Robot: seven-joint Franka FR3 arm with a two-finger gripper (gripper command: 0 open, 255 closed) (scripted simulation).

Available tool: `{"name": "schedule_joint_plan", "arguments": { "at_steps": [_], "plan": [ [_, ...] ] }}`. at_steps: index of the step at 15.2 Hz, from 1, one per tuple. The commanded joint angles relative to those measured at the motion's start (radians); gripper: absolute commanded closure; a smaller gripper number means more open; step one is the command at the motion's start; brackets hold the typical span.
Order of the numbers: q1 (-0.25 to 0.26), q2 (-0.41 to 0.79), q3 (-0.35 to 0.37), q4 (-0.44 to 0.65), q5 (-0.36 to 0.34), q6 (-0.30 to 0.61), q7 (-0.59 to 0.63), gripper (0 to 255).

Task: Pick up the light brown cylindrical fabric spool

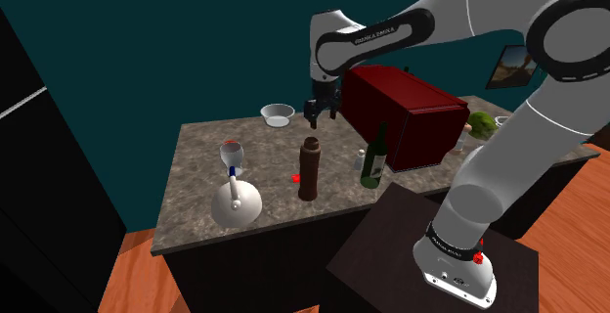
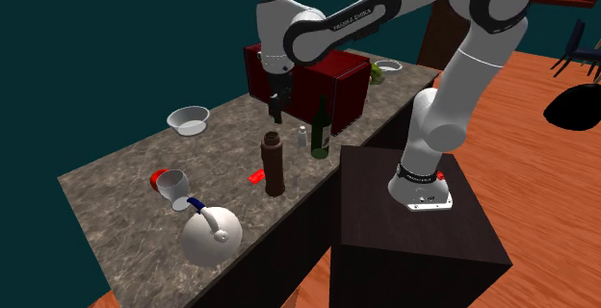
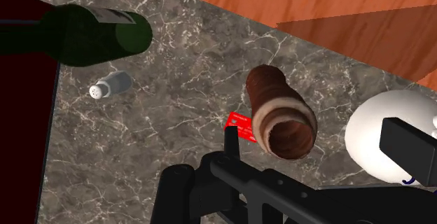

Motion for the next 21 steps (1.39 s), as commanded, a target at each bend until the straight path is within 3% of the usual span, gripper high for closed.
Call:
{"name": "schedule_joint_plan", "arguments": {
  "at_steps": [1,5,14,15,21],
  "plan": [
    [-0.003,0.078,0.008,0.027,-0.008,0.027,0.040,0],
    [-0.006,0.231,0.014,0.093,-0.028,0.066,0.110,0],
    [-0.005,0.281,0.013,0.043,-0.038,0.165,0.121,0],
    [-0.005,0.282,0.013,0.044,-0.038,0.165,0.121,255],
    [-0.005,0.282,0.013,0.045,-0.038,0.165,0.122,255]
  ]
}}
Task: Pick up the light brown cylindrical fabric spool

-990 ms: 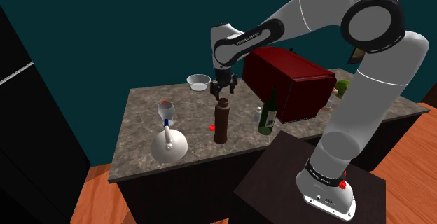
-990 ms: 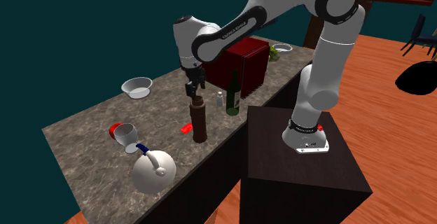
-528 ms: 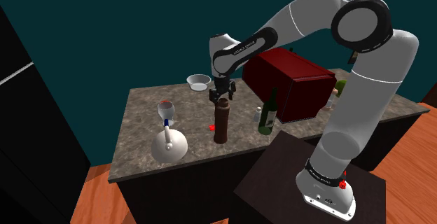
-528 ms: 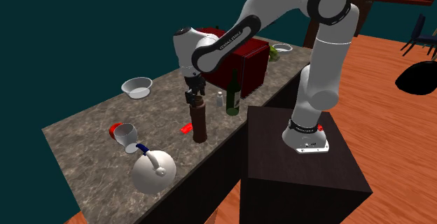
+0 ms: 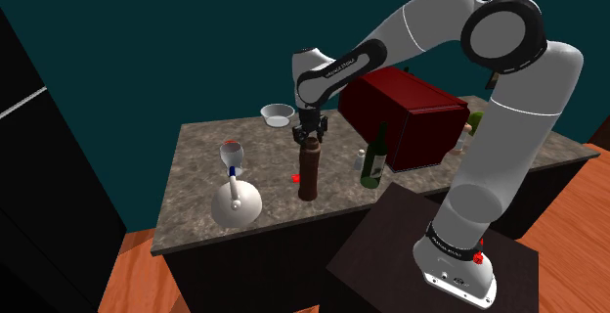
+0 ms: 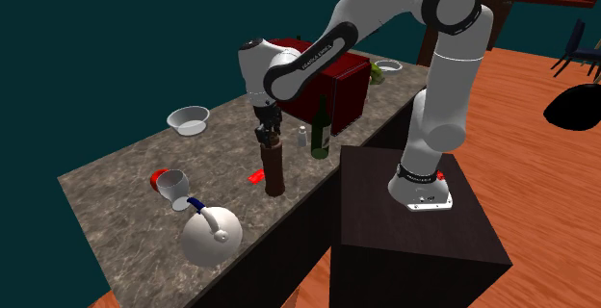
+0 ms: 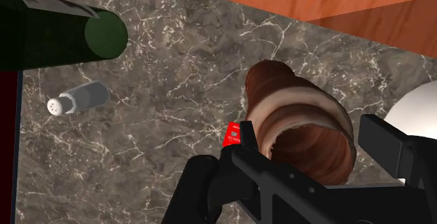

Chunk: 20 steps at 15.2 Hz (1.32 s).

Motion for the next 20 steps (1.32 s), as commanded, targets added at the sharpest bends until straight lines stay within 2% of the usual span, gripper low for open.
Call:
{"name": "schedule_joint_plan", "arguments": {
  "at_steps": [1,3,18,20],
  "plan": [
    [0.000,0.001,0.000,-0.003,0.000,0.000,0.000,255],
    [0.000,0.001,0.000,-0.002,0.001,-0.001,-0.001,255],
    [0.000,-0.086,0.000,0.107,0.017,-0.196,-0.022,255],
    [0.000,-0.087,0.000,0.108,0.018,-0.198,-0.022,255]
  ]
}}
